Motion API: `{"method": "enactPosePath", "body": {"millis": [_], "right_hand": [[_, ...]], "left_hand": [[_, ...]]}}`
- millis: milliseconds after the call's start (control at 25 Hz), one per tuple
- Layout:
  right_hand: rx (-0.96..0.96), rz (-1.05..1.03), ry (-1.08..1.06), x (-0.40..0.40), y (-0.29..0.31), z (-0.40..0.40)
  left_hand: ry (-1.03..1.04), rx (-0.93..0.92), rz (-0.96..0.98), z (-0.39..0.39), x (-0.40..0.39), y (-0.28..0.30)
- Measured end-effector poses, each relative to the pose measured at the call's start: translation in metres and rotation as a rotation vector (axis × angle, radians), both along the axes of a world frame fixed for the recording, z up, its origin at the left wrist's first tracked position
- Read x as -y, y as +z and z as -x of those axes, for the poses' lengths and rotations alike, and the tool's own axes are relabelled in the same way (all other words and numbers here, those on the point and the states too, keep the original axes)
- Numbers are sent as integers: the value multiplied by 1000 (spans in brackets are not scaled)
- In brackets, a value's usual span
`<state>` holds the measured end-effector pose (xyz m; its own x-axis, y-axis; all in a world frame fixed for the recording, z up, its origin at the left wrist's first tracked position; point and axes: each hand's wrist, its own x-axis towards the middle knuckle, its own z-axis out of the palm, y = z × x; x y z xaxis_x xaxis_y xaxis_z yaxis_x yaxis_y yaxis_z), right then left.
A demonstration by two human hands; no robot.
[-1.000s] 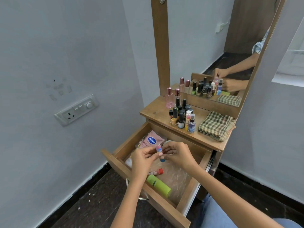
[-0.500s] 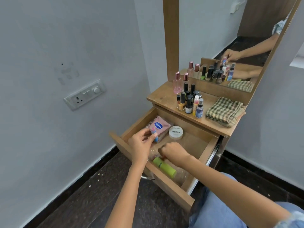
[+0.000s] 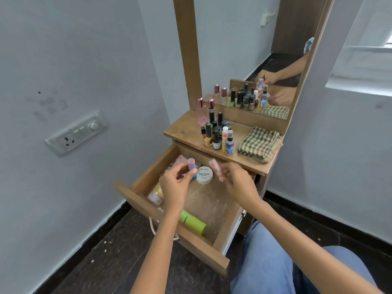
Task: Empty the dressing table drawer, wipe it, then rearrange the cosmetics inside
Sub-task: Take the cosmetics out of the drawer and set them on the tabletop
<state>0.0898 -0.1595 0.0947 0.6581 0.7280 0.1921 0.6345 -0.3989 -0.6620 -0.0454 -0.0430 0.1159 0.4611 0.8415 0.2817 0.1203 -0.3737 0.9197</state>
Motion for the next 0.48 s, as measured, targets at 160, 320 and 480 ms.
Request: {"method": "enactPosePath", "body": {"millis": [160,320,480], "right_hand": [[-21,-372,-194,3,25,-10],[6,-427,-314,7,32,-20],[6,-327,-338,5,25,-29]], "left_hand": [[-47,26,-31,-32,-1,11],[-76,61,0,-64,5,11],[-43,96,47,-87,12,8]]}}
